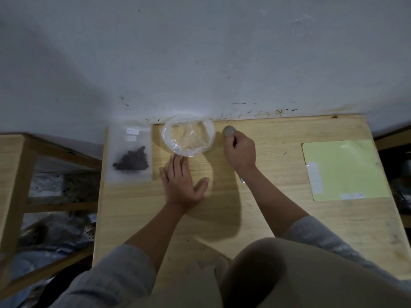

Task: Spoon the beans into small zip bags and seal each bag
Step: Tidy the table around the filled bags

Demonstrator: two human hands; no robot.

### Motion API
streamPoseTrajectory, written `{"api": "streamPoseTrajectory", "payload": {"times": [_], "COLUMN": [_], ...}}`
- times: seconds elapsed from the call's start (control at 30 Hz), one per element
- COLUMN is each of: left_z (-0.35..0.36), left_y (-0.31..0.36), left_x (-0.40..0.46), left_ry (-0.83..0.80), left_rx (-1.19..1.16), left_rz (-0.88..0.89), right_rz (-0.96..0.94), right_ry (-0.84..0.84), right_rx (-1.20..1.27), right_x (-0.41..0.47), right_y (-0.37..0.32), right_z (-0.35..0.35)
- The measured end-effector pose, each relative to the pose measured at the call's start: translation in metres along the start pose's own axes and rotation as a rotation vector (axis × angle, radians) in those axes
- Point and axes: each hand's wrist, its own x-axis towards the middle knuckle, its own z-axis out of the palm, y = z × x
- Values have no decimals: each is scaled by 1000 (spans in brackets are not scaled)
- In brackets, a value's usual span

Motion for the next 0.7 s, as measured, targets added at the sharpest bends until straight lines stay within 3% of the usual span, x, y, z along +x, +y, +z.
{"api": "streamPoseTrajectory", "payload": {"times": [0.23,0.43,0.57,0.7], "left_z": [-8,-30,-43,-53], "left_y": [-4,0,3,-1], "left_x": [1,-5,0,12], "left_ry": [-2,184,309,310], "left_rx": [-216,-526,-468,-349], "left_rz": [-47,-131,-65,-12], "right_rz": [-9,86,137,233], "right_ry": [-255,-352,-360,-343], "right_rx": [20,128,163,230], "right_x": [-20,-40,-51,-58], "right_y": [-4,-15,-17,-19], "right_z": [-12,-21,-24,-27]}}
